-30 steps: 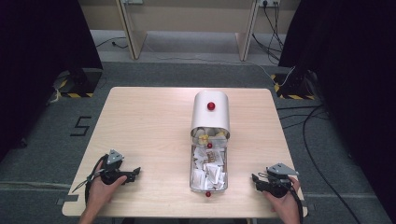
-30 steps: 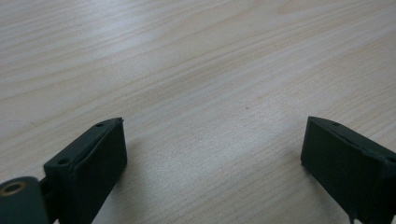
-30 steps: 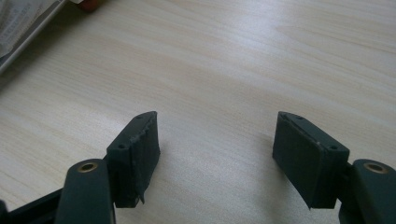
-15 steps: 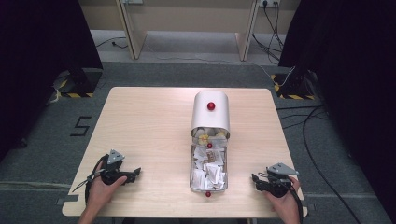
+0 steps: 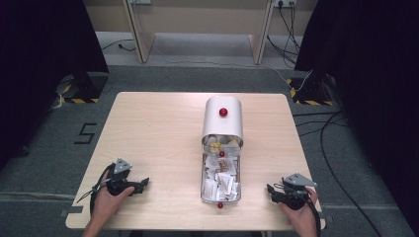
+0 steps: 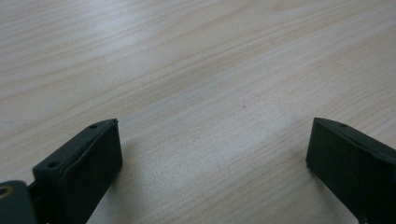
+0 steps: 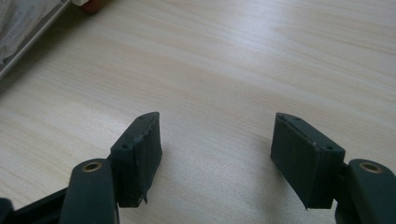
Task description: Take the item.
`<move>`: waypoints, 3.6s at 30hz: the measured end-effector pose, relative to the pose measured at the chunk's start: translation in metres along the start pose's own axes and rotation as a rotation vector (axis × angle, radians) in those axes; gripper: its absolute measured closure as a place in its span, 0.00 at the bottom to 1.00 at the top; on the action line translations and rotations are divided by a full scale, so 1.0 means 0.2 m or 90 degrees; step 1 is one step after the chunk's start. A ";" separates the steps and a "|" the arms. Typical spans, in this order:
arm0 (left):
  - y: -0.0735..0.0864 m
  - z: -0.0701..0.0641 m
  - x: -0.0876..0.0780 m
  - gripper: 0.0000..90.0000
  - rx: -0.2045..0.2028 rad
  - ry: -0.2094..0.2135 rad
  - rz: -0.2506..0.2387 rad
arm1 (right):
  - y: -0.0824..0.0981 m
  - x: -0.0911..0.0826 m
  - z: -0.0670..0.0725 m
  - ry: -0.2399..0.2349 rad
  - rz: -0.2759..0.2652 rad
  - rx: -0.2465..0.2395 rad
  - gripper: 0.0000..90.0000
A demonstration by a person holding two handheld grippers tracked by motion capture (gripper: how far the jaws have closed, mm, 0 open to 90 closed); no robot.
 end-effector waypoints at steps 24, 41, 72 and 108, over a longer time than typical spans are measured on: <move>0.00 0.00 0.00 0.00 0.001 0.002 0.005 | -0.06 -0.04 0.09 -0.009 -0.039 -0.024 0.39; 0.00 0.00 0.00 0.00 0.001 0.002 0.005 | -0.11 -0.09 0.14 -0.019 -0.056 -0.041 0.39; 0.00 0.00 0.00 0.00 0.001 0.002 0.005 | -0.21 -0.19 0.26 -0.049 -0.100 -0.069 0.40; 0.00 0.00 0.00 0.00 0.002 0.002 0.005 | -0.29 -0.24 0.44 -0.106 -0.125 -0.100 0.40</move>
Point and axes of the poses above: each handheld gripper's, and its own axes: x roughly forward along the jaws, y roughly out of its underside, z roughly to its left, the point moved 6 cm from there along x, roughly forward along the jaws, and after that the axes turned 3 degrees about -z, right-handed, at the moved point
